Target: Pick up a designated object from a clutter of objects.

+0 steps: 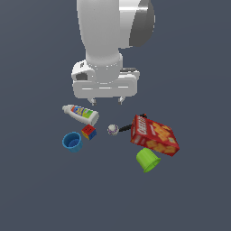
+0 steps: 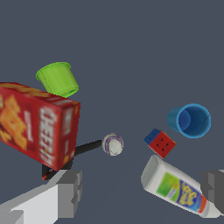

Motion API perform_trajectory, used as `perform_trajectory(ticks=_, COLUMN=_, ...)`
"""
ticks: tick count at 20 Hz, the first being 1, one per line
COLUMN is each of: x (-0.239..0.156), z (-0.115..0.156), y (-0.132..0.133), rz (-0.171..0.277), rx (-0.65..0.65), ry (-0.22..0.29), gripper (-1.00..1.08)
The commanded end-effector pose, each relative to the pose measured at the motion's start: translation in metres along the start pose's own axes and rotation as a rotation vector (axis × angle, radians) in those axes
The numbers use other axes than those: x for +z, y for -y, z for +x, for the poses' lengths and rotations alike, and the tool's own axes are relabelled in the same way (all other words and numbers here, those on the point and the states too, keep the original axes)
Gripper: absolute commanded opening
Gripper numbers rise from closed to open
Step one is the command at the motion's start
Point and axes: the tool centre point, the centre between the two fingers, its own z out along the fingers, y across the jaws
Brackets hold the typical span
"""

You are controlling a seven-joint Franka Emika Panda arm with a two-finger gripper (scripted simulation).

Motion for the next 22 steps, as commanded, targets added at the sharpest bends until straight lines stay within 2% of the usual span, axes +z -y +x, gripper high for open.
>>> perform_trajectory(ticks=1, x=0.008, z=0.0, y=0.0, rz=-0.002, rx=-0.049, ry=0.001, gripper=1.0)
perform_trajectory(ticks=22, x=0.094, z=-0.007, y=0.004, rz=-0.014, rx=-0.596, ry=0.012, gripper=1.0)
